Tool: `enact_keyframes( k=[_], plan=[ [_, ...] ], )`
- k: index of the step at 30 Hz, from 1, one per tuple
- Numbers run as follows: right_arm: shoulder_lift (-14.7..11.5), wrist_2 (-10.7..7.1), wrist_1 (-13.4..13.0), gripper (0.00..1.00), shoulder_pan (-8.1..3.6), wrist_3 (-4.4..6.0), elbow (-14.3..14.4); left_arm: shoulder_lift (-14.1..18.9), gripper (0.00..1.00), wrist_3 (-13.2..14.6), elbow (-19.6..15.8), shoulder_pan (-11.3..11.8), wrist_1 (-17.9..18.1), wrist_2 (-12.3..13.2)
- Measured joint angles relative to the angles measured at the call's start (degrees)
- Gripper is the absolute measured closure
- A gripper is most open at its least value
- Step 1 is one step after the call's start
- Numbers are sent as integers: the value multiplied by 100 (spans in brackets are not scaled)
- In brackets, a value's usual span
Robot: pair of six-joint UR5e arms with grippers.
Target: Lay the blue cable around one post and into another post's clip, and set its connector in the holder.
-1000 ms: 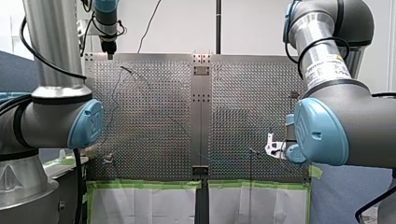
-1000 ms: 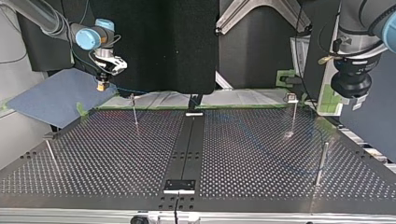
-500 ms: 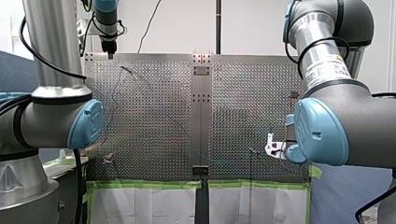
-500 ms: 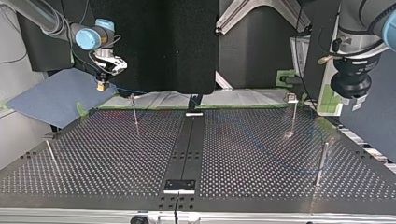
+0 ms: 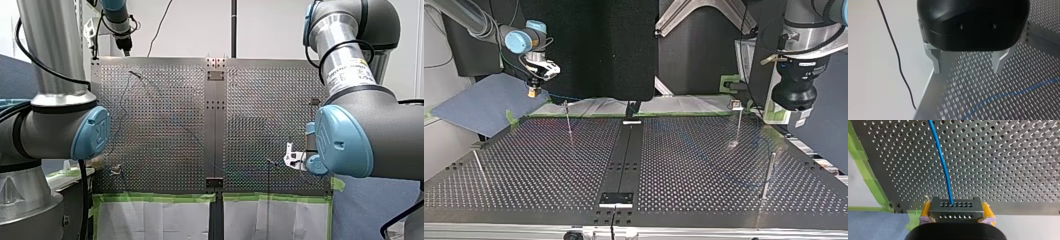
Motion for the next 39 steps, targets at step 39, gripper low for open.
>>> enact_keyframes(
  k=[39],
  plan=[
    [2,-10,20,83,0,-5,0,-934,0,-494,-1492,-1621,1889,1021]
  ],
)
